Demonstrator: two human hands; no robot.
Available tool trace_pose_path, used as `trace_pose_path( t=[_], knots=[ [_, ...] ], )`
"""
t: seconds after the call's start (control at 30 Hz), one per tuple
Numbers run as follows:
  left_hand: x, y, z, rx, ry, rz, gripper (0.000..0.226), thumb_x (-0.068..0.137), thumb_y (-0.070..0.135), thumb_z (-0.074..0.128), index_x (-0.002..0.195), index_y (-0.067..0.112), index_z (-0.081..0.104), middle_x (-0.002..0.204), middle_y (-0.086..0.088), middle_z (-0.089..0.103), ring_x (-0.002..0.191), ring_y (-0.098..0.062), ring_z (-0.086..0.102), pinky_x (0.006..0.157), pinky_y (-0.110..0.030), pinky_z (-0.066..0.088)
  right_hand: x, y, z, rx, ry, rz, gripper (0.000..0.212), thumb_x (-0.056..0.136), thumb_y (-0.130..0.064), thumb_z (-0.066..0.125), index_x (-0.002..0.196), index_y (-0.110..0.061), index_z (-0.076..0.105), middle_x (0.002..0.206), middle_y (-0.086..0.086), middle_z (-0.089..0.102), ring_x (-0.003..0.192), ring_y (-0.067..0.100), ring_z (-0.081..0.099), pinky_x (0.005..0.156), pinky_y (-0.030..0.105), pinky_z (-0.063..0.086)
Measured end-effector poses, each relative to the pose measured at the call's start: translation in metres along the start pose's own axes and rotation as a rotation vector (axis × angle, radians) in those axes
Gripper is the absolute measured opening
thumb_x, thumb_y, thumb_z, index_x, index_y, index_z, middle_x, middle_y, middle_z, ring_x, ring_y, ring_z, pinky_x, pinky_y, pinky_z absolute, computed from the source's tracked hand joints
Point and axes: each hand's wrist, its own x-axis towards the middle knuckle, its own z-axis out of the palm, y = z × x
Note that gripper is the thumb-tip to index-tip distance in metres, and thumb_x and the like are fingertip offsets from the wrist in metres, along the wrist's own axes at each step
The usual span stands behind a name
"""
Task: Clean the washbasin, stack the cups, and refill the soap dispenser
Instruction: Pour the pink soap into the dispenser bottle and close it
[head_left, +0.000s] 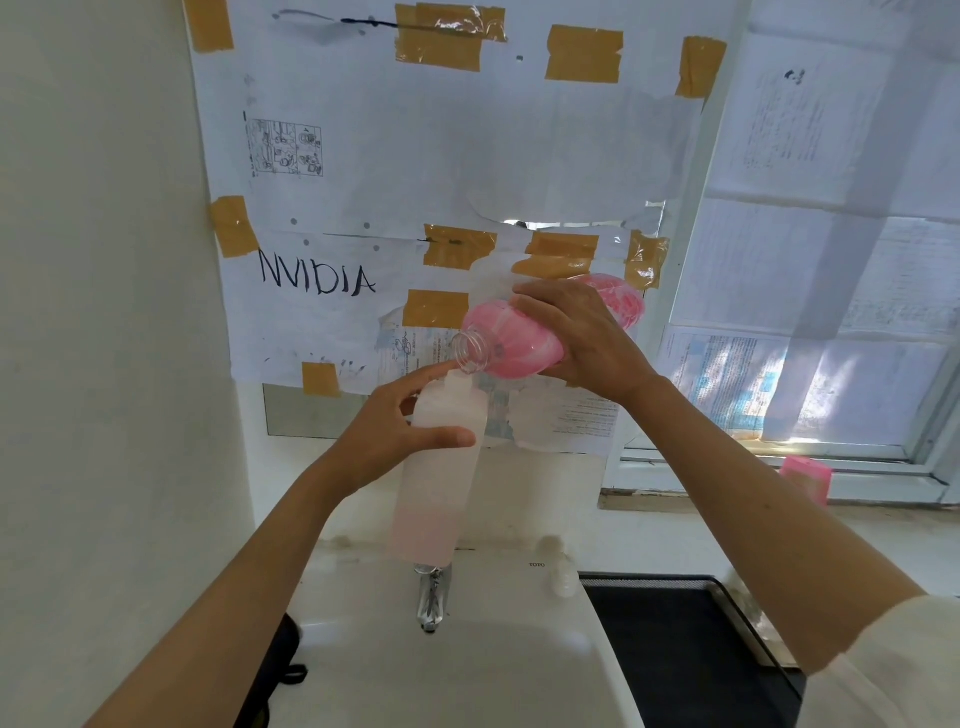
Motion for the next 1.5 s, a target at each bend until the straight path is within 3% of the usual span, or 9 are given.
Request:
trace_pose_path(
  t=[0.3,0.47,0.57,0.7,1.27,1.4,1.5],
  knots=[
    [0.0007,-0.0011,-0.0001,0.005,-0.007,0.0,0.06,0.07,0.014,0.076,0.104,0.052,0.043,0.102,0.024,0.053,0.091,-0.001,0.057,0.06,-0.008,0.051,-0.0016,0.001,0.002,-0.004,-0.002,-0.002,0.069,0.071,-0.044,0.07,0.125,-0.014,0.038,0.122,0.022,0.057,0.117,0.027,0.04,0.094,0.051,0.04],
    [0.0009,-0.0019,-0.0001,0.015,-0.001,0.004,0.062,0.069,0.014,0.077,0.102,0.055,0.045,0.102,0.025,0.055,0.084,0.006,0.06,0.059,-0.009,0.05,-0.0016,0.0013,0.0012,0.006,-0.007,-0.007,0.065,0.074,-0.047,0.062,0.125,-0.014,0.037,0.122,0.022,0.057,0.117,0.027,0.04,0.094,0.051,0.04],
    [0.0012,-0.002,0.0009,0.021,0.0,0.003,0.062,0.069,0.013,0.076,0.103,0.053,0.044,0.101,0.025,0.054,0.086,0.003,0.059,0.059,-0.008,0.05,-0.0027,0.0016,0.0027,-0.002,-0.005,-0.009,0.07,0.07,-0.043,0.07,0.125,-0.014,0.038,0.122,0.022,0.057,0.116,0.027,0.04,0.094,0.052,0.041],
    [0.0014,-0.0031,0.001,0.022,-0.004,0.001,0.063,0.068,0.013,0.077,0.105,0.053,0.045,0.102,0.025,0.055,0.08,0.016,0.059,0.06,-0.009,0.05,-0.0035,0.0028,0.0026,-0.005,0.0,-0.007,0.071,0.069,-0.041,0.072,0.125,-0.014,0.038,0.122,0.021,0.056,0.117,0.027,0.04,0.094,0.051,0.04],
    [0.0015,-0.0016,0.0014,0.017,-0.004,0.009,0.063,0.068,0.014,0.077,0.105,0.053,0.046,0.102,0.024,0.056,0.083,0.009,0.061,0.063,-0.011,0.052,-0.0025,0.0048,0.0016,-0.015,-0.011,-0.008,0.071,0.068,-0.04,0.072,0.125,-0.016,0.038,0.122,0.021,0.057,0.116,0.029,0.043,0.094,0.053,0.041],
    [0.0007,-0.0008,0.0012,0.02,-0.01,0.013,0.063,0.069,0.013,0.077,0.105,0.053,0.044,0.102,0.025,0.055,0.08,0.016,0.059,0.062,-0.008,0.051,-0.0015,0.0034,0.0007,-0.01,-0.005,-0.012,0.071,0.068,-0.039,0.073,0.125,-0.016,0.038,0.122,0.021,0.057,0.116,0.027,0.041,0.094,0.053,0.041],
    [-0.0002,-0.0001,0.0014,0.021,-0.01,0.009,0.063,0.07,0.013,0.076,0.105,0.053,0.044,0.103,0.026,0.054,0.084,0.008,0.06,0.062,-0.007,0.05,-0.002,0.0028,0.0002,-0.01,-0.011,-0.012,0.071,0.068,-0.039,0.073,0.125,-0.016,0.038,0.122,0.022,0.057,0.116,0.027,0.041,0.094,0.053,0.041]
  ],
)
